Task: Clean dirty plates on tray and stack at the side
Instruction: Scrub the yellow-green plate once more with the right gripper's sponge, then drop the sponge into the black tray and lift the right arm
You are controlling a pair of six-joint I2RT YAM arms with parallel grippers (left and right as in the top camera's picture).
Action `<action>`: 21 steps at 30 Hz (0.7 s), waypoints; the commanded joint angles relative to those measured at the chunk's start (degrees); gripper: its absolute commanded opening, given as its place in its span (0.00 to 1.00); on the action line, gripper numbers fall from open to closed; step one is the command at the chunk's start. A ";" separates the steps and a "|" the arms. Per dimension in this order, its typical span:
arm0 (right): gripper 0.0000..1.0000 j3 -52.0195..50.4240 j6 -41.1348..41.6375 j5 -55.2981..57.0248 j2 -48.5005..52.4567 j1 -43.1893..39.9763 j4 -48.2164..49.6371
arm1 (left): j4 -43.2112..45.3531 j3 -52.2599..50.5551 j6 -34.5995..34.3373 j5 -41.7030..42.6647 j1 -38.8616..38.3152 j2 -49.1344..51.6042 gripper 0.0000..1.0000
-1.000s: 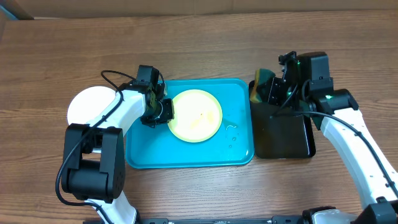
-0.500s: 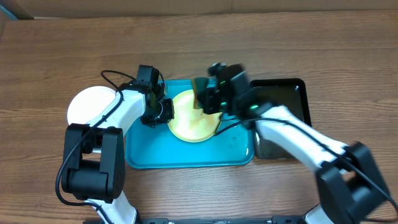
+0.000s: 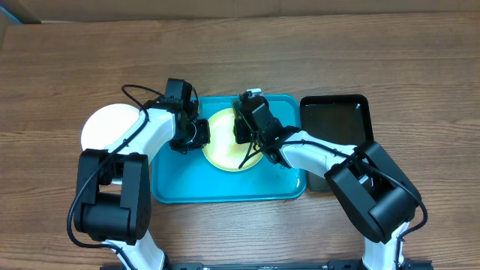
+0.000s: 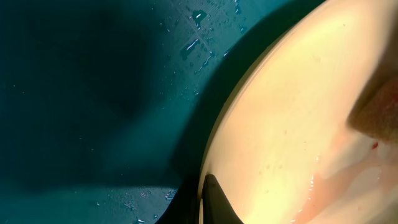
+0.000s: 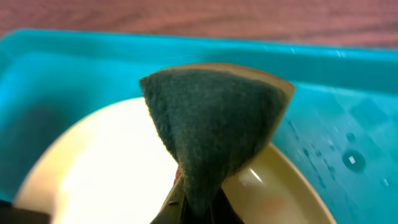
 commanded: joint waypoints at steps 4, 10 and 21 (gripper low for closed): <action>0.04 0.37 0.00 1.36 -2.16 -0.15 -8.13 | -0.02 -1.14 1.14 -1.62 -0.39 1.75 0.04; 0.04 0.39 -1.51 2.36 -9.68 -0.44 -15.26 | -0.02 -1.14 1.14 -1.64 -0.37 1.75 0.04; 0.04 0.39 -1.46 2.47 -32.37 -11.98 -29.33 | -0.04 -1.14 1.14 -1.62 -0.37 1.75 0.04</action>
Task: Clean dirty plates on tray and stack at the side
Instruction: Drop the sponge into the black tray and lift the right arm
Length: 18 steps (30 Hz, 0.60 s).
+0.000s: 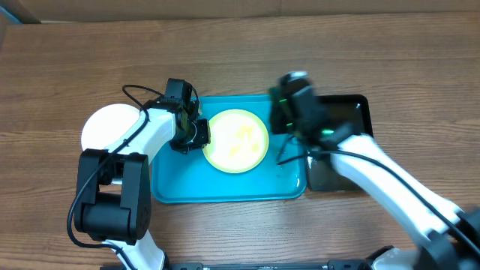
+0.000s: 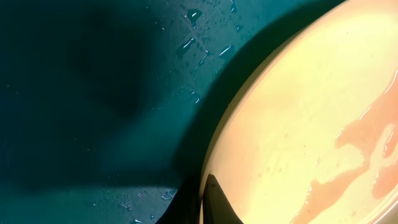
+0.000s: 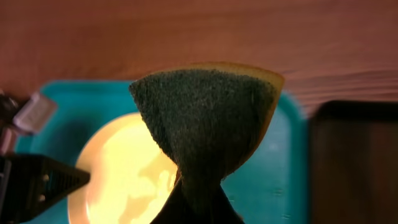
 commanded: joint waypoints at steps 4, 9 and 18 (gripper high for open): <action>0.04 0.31 -0.33 0.96 -7.91 -12.70 -8.00 | -0.02 -1.14 1.11 -1.90 -0.35 1.75 0.05; 0.04 0.26 -0.42 0.94 -4.55 -23.15 -15.26 | 0.00 -1.14 1.11 -1.90 -0.37 1.75 0.08; 0.04 0.26 -13.09 -11.50 7.08 -28.70 -19.06 | -0.02 -1.14 1.14 -1.92 -0.35 1.75 0.14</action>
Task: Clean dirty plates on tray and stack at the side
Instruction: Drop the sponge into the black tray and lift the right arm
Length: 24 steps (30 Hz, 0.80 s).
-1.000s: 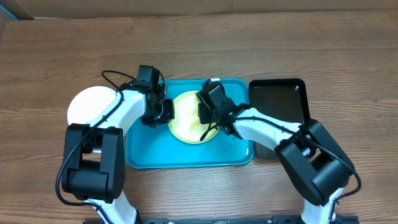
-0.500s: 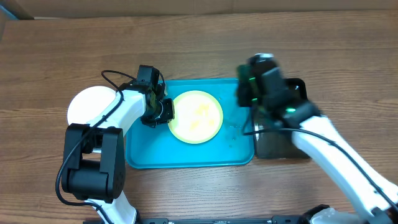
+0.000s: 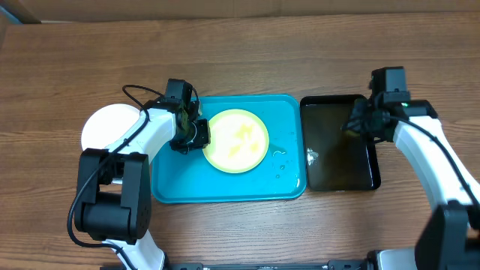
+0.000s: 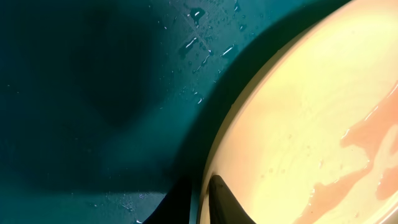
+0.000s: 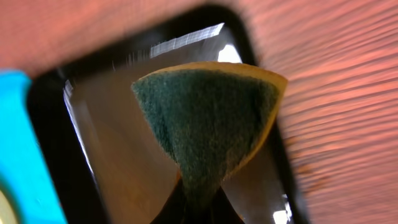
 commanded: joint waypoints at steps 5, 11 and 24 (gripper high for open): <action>0.04 0.26 -9.66 -3.56 7.52 0.52 -0.28 | 0.00 -1.14 1.14 -1.70 -0.37 1.60 0.15; 0.51 0.46 -9.88 2.08 8.00 0.52 0.17 | 0.17 -1.14 1.16 -1.75 -0.37 1.60 0.16; 1.00 25.05 -8.15 -0.15 7.02 -2.38 -22.29 | -2.54 1.29 1.90 -1.84 -0.37 1.29 0.04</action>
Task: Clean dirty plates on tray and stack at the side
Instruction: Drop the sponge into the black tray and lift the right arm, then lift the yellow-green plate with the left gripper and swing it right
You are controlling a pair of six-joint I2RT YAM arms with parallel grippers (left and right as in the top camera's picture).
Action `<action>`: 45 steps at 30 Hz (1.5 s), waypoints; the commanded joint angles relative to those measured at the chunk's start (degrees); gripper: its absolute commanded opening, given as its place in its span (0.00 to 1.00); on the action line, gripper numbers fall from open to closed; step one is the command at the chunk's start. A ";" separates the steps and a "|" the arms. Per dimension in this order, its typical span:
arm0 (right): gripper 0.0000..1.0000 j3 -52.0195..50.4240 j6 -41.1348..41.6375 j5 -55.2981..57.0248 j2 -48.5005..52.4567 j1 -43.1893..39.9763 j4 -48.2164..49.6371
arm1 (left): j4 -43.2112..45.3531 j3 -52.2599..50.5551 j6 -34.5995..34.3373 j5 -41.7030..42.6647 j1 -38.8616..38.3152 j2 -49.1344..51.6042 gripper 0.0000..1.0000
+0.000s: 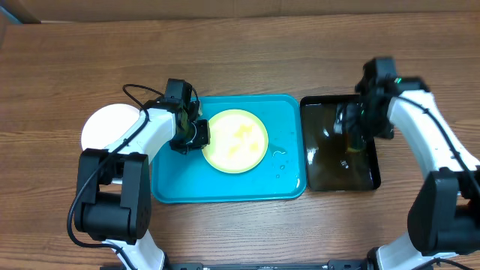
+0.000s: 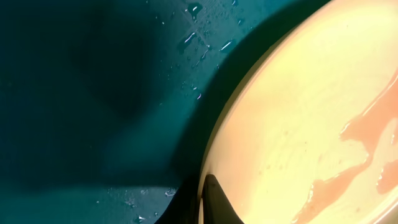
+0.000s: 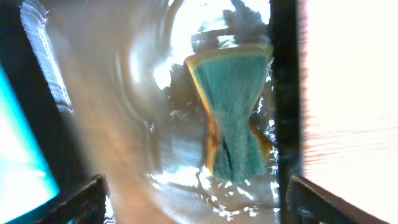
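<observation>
A yellow plate [image 1: 236, 140] with reddish smears [image 2: 367, 137] lies in the teal tray [image 1: 225, 187]. My left gripper [image 1: 196, 135] is shut on the plate's left rim, one finger [image 2: 214, 199] on top of the plate [image 2: 298, 124] and the other under it. A white plate [image 1: 105, 124] sits on the table left of the tray. My right gripper [image 3: 199, 202] hangs open over the black water basin [image 1: 367, 180]. The green and yellow sponge [image 3: 233, 112] lies loose in the rippling water, near the basin's right wall.
Drops of water dot the tray [image 2: 93, 93] floor right of the plate, around [image 1: 279, 154]. Wooden table [image 1: 240, 52] lies all around. The basin [image 3: 283, 93] stands right against the tray's right edge.
My right gripper was shut on the sponge above the basin. Now it is open, lower over the water, and the sponge lies in the basin. The left gripper has kept its hold.
My right gripper first pressed the sponge onto the yellow plate while the left held the rim. Then it held the sponge over the tray's right end, then above the basin. Now the sponge sits in the water, let go.
</observation>
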 commanded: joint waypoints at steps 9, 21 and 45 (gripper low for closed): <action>1.00 14.51 0.55 9.46 -1.40 -7.65 -3.04 | -13.49 12.35 -3.93 -6.16 -2.56 0.70 0.04; 1.00 14.51 0.55 9.46 -1.40 -7.63 -2.67 | -25.09 34.21 -6.95 -13.38 -11.43 0.50 0.04; 1.00 14.51 0.55 9.46 -1.40 -7.63 -2.67 | -17.55 42.05 -9.62 -46.88 -39.17 1.90 0.04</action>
